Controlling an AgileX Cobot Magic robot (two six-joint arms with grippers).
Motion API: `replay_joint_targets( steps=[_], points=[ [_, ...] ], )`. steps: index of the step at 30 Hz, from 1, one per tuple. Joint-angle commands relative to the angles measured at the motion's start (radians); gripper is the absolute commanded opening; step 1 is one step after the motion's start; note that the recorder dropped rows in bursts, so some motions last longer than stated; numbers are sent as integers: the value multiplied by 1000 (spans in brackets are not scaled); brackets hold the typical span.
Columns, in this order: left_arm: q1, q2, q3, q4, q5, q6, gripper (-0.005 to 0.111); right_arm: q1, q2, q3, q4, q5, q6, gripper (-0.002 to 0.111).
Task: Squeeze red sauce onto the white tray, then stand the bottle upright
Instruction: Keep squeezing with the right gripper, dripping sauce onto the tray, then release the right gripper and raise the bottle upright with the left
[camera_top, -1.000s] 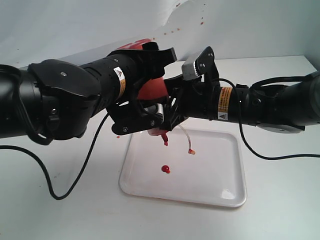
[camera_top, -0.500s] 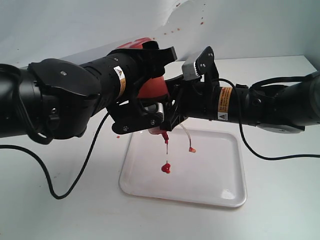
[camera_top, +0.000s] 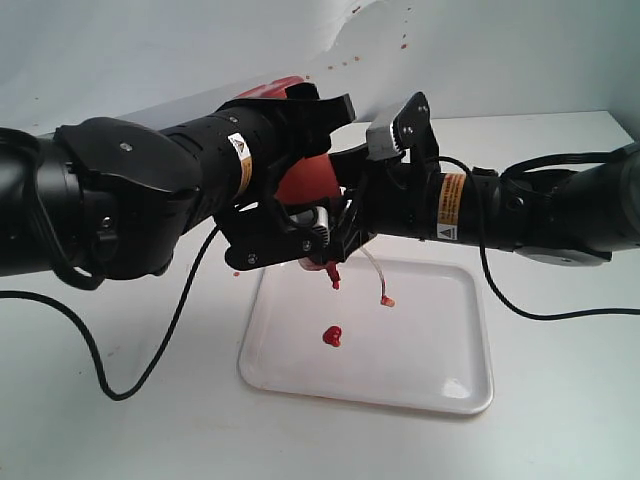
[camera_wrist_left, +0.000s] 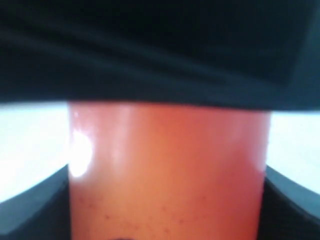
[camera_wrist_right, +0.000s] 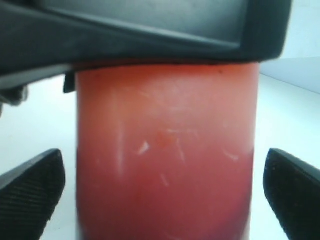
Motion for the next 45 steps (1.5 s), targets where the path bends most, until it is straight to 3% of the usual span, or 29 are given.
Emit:
replay_joint_targets(
  steps=[1, 17, 21, 36, 45],
  points=[
    [-5, -9, -1, 11, 31, -19, 0, 3, -7, -8, -69, -71, 28, 105],
    [-5, -9, -1, 11, 95, -82, 0, -37, -147, -6, -190, 4, 114, 105],
    [-5, -9, -1, 11, 144, -163, 0, -37, -198, -6, -231, 69, 114, 105],
    [-4, -39, 63, 11, 259, -752, 0, -37, -530, -6, -437, 522, 229, 105],
    [1, -145, 178, 11, 210, -1248, 0, -37, -694, 10, -429, 603, 379, 105]
  ],
)
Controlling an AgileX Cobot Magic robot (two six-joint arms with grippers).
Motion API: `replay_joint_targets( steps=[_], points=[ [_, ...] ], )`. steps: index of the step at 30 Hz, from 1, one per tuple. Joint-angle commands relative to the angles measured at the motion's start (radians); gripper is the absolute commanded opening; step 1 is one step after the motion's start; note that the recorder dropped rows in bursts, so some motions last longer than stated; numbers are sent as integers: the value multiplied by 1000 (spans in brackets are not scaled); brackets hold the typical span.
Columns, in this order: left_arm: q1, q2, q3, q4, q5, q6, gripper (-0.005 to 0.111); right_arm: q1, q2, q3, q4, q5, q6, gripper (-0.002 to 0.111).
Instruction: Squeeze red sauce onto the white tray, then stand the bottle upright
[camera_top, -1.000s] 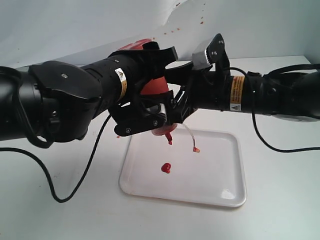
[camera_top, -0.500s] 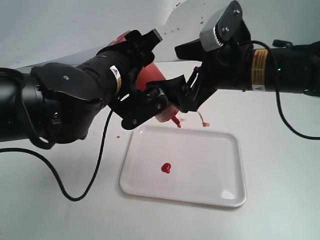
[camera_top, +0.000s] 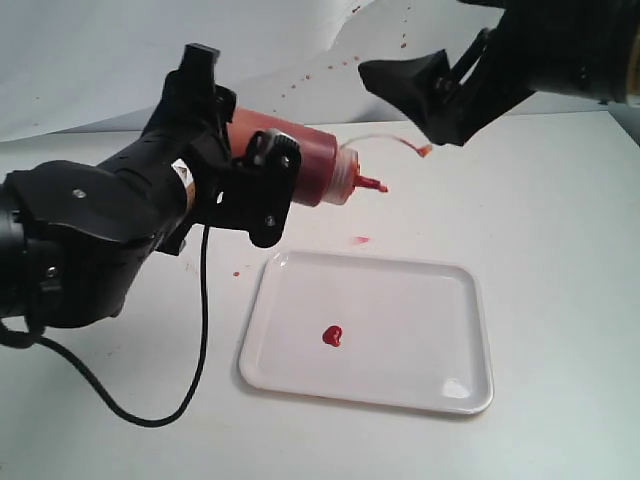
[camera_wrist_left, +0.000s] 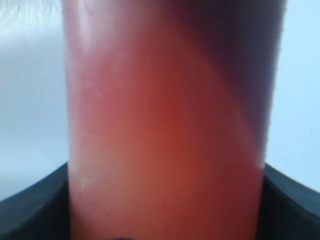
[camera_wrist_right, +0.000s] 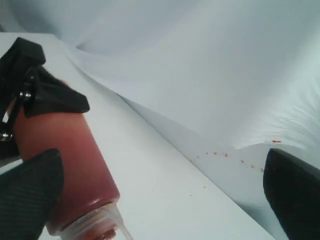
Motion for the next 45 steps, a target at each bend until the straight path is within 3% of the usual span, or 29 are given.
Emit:
replay_joint_targets(
  steps=[1, 13, 16, 20, 25, 34, 42, 45],
  points=[
    [1, -79, 44, 13, -8, -293, 0, -1, -62, 5, 2, 42, 112, 105],
    [1, -241, 74, 13, -18, -849, 0, -1, -155, 90, 127, 75, 153, 105],
    [1, -263, 75, 13, -31, -1057, 0, -1, -183, 110, 177, 42, 153, 105],
    [1, -261, 77, 13, -113, -1218, 0, -1, -195, 143, 216, -69, 155, 105],
    [1, -261, 77, 13, -125, -1295, 0, -1, -195, 190, 229, -218, 153, 105],
    [1, -261, 75, 13, -270, -1425, 0, 1, -195, 215, 221, -220, 135, 105],
    [1, -266, 64, 13, -461, -1454, 0, 1, -195, 215, 111, -239, 179, 105],
    [1, -266, 15, 13, -605, -1450, 0, 1, -195, 215, 85, -239, 185, 105]
  ],
)
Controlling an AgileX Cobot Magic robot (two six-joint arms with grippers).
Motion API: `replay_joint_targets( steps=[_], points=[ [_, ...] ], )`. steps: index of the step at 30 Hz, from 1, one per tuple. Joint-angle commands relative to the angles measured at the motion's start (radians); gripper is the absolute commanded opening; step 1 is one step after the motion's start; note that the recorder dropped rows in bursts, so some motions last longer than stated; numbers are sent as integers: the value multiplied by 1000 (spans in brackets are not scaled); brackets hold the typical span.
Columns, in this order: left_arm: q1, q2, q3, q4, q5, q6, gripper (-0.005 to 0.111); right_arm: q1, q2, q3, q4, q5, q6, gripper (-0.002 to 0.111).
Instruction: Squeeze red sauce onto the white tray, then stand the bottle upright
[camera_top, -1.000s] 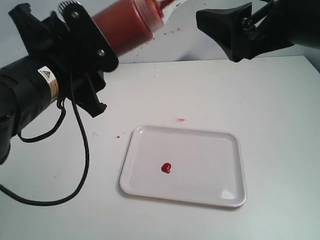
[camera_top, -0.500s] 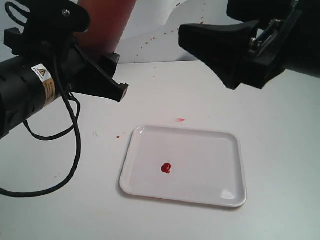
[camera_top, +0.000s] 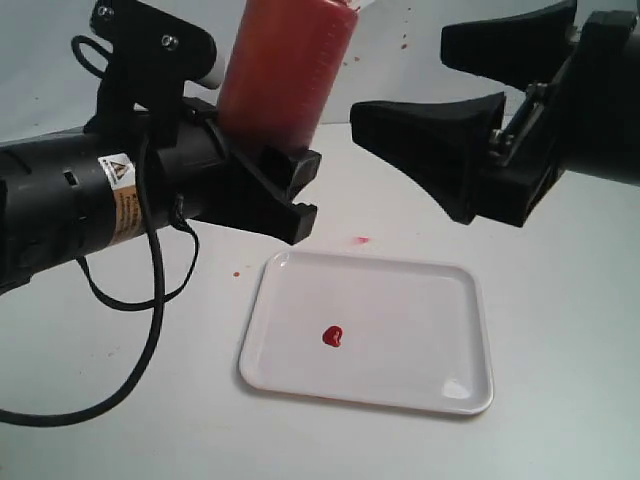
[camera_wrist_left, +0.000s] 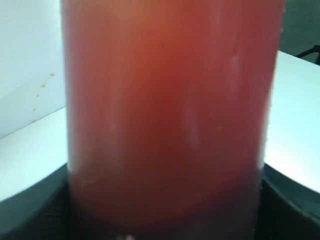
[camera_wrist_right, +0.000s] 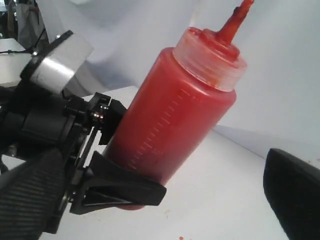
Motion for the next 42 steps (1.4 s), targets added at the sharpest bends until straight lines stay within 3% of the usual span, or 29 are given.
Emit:
replay_joint_targets(
  steps=[1, 5, 11, 17, 20, 22, 26, 42],
  points=[
    [1, -18, -70, 19, -155, -1, 0, 0, -1, 6, -38, -9, 20, 105],
    [1, -18, -126, 19, -322, 27, 0, 0, 72, 6, 60, -75, 32, 105],
    [1, -2, -124, 19, -445, 69, 0, 0, 125, 6, 291, -118, -103, 105],
    [1, 18, -124, 19, -477, 74, 0, 0, 130, 6, 348, -144, -133, 102],
    [1, 25, -124, 19, -490, 77, 0, 0, 130, 6, 348, -120, -138, 81],
    [1, 27, -124, 19, -490, 77, 0, 0, 130, 6, 348, -111, -138, 58],
    [1, 47, -124, 19, -490, 77, 0, 0, 130, 6, 348, -113, -140, 0],
    [1, 49, -124, 19, -490, 77, 0, 0, 130, 6, 349, -113, -139, 1]
  ],
)
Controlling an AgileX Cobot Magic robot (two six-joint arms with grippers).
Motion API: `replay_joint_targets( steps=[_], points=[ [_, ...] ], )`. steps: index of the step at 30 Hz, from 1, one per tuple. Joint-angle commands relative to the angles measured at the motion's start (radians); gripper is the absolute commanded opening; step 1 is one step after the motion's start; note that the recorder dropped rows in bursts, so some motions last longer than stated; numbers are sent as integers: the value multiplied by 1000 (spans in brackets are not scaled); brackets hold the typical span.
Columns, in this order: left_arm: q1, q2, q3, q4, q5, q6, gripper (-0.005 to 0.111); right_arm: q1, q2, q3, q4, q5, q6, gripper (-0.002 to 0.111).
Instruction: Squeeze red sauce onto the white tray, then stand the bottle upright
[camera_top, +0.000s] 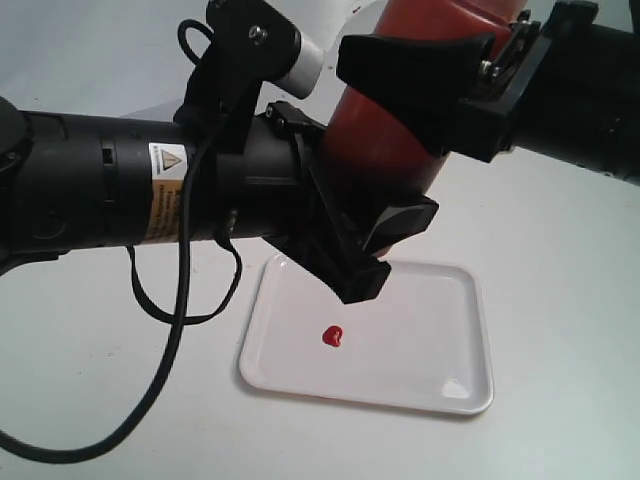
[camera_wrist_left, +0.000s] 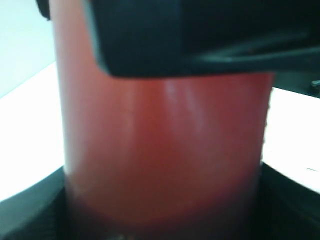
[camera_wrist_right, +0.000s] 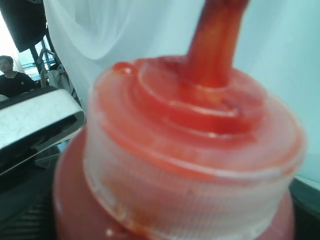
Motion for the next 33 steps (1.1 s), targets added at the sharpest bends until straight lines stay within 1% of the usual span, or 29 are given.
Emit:
replay_joint_targets(
  steps=[1, 4, 7, 10, 11, 12, 13, 14, 15, 16, 21, 23, 24, 25, 26, 28, 29, 33],
  points=[
    [-5, -5, -12, -1, -26, 5, 0, -1, 0, 0, 20, 32, -20, 1],
    [-5, -4, -12, -1, -26, 5, 0, -1, 0, 0, 20, 32, -20, 1],
    [-5, -4, -12, -1, -26, 5, 4, -1, 0, 0, 20, 30, -20, 1],
    [-5, -4, -12, -1, -26, 5, 16, -1, 0, 0, 20, 30, -20, 1],
    [-5, -4, -12, -17, -26, 5, 24, -1, 0, 0, 20, 30, -20, 1],
    [-5, -4, -12, -55, -21, 5, 41, -1, 0, 0, 20, 30, -20, 1],
    [-5, -4, -12, -72, -21, 5, 54, -1, 0, 0, 25, 30, -20, 1],
    [-5, -4, -12, -74, -23, 5, 84, -1, 0, 0, 26, 30, -28, 1],
    [-5, -4, -12, -74, -23, 5, 96, -1, 0, 0, 26, 30, -28, 1],
    [-5, -2, -12, -76, -25, 0, 104, -1, 0, 0, 26, 30, -30, 1],
    [-5, -2, -12, -76, -25, 3, 104, -1, 0, 0, 76, 70, -102, 0],
    [-5, -2, -12, -76, -25, 3, 104, -1, 0, 0, 148, 159, -264, 0],
    [-5, -2, -12, -76, -25, 6, 104, -1, 0, 0, 242, 258, -397, 0],
    [-5, -2, -12, -76, -25, 6, 104, -1, 3, 0, 315, 308, -502, 0],
    [-5, -2, -12, -76, -21, 5, 104, -1, 11, 0, 381, 340, -594, 0],
    [-5, -2, -12, -62, -22, 5, 104, -3, 48, 0, 584, 367, -834, 0],
    [-5, -2, -12, -54, -6, 5, 104, -3, 91, 0, 724, 344, -996, 0],
    [-5, -2, -12, -43, 46, 5, 104, -3, 236, 0, 1019, 199, -1258, 0]
  ],
)
